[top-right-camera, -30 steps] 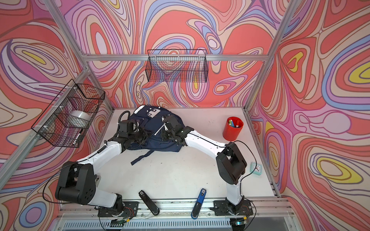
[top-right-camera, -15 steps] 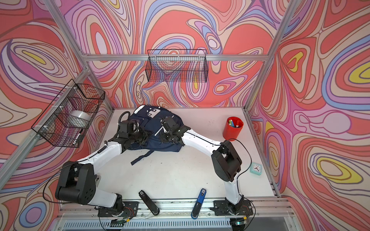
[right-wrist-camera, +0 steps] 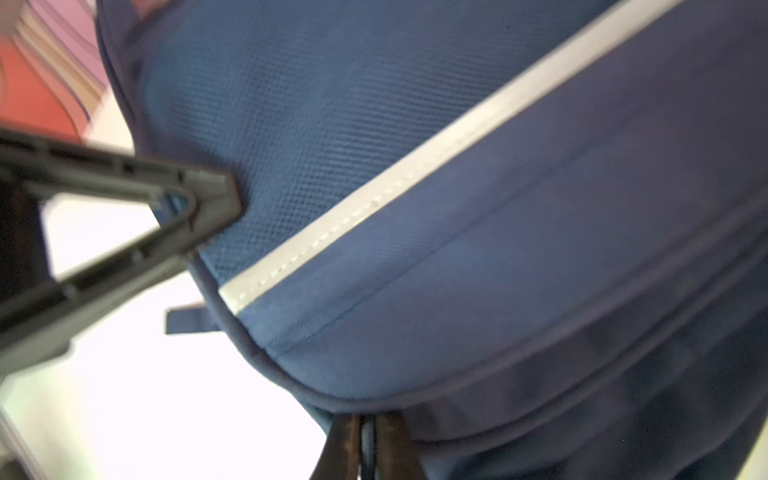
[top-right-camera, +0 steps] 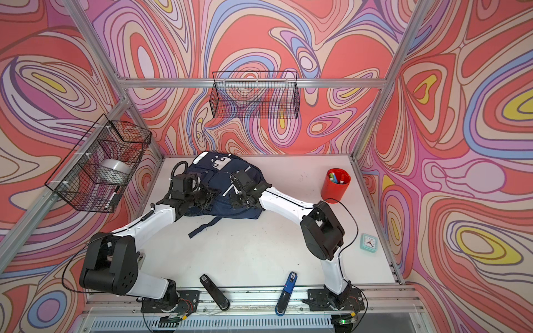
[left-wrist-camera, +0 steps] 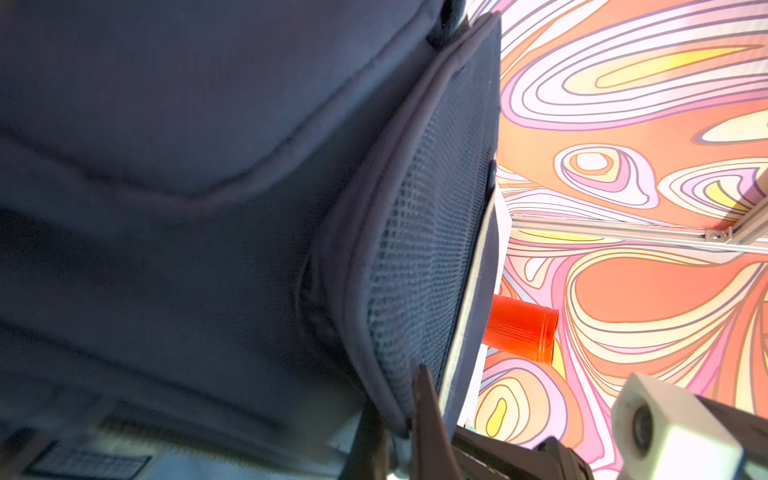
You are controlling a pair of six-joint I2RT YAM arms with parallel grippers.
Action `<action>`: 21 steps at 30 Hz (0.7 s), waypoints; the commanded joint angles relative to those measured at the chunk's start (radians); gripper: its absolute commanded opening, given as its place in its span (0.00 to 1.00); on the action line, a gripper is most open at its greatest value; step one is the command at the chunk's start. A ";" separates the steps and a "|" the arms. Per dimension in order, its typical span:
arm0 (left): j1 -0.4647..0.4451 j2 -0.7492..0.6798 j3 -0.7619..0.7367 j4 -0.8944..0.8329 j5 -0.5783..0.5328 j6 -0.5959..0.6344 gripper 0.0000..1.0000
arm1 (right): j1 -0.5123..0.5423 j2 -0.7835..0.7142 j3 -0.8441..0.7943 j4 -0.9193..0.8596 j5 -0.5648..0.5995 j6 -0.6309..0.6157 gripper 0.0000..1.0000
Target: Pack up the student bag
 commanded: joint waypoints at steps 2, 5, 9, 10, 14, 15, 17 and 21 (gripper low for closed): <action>-0.008 -0.055 0.000 -0.029 0.059 0.035 0.00 | -0.026 -0.024 -0.027 -0.037 0.077 -0.059 0.00; -0.005 -0.068 0.000 -0.055 0.058 0.052 0.00 | -0.062 -0.061 -0.062 -0.023 0.068 -0.071 0.00; 0.011 -0.085 -0.002 -0.082 0.073 0.071 0.00 | -0.079 -0.059 -0.069 -0.041 0.105 -0.119 0.00; 0.016 -0.090 0.000 -0.097 0.077 0.082 0.00 | -0.086 -0.058 -0.069 -0.041 0.112 -0.131 0.00; 0.035 -0.110 0.001 -0.135 0.109 0.112 0.00 | -0.120 -0.062 -0.073 -0.031 0.129 -0.166 0.00; 0.044 -0.116 0.003 -0.151 0.118 0.124 0.00 | -0.135 -0.059 -0.075 -0.023 0.125 -0.174 0.00; 0.077 -0.141 0.005 -0.195 0.129 0.163 0.00 | -0.183 -0.043 -0.077 -0.001 0.096 -0.193 0.00; 0.125 -0.161 0.017 -0.264 0.166 0.231 0.00 | -0.229 -0.027 -0.069 0.055 0.048 -0.239 0.00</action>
